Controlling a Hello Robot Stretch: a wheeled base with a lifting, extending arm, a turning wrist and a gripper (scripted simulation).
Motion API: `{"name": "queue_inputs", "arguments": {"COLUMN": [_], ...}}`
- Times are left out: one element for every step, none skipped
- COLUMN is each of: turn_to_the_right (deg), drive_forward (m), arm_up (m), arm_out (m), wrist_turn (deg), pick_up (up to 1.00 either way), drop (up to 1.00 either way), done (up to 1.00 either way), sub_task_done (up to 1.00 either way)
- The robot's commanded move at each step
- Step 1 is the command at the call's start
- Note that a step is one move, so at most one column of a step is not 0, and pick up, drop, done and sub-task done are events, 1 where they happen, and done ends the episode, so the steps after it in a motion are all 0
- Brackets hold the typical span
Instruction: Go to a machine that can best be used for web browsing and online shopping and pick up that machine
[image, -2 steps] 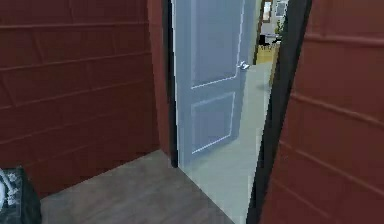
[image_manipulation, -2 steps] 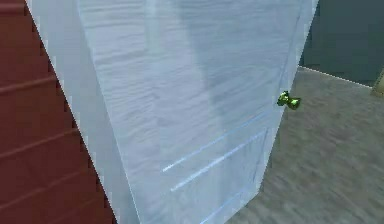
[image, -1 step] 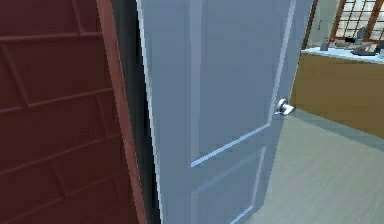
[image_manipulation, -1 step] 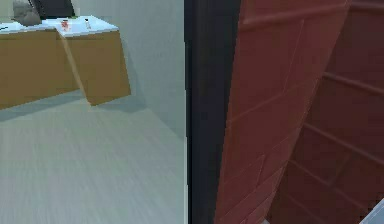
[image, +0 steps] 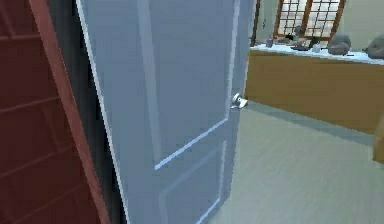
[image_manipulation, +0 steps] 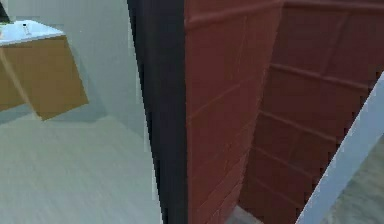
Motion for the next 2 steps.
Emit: {"name": "queue_inputs", "arguments": {"turn_to_the_right": [0.0, 39.0], "drive_forward": [0.2, 0.0], "arm_up": [0.0, 0.0], "arm_out": [0.0, 0.0], "wrist_turn": [0.0, 0.0], "pick_up": [0.0, 0.0], "drop": [0.0, 0.0], "done": [0.0, 0.0], "sub_task_done": [0.0, 0.0]}}
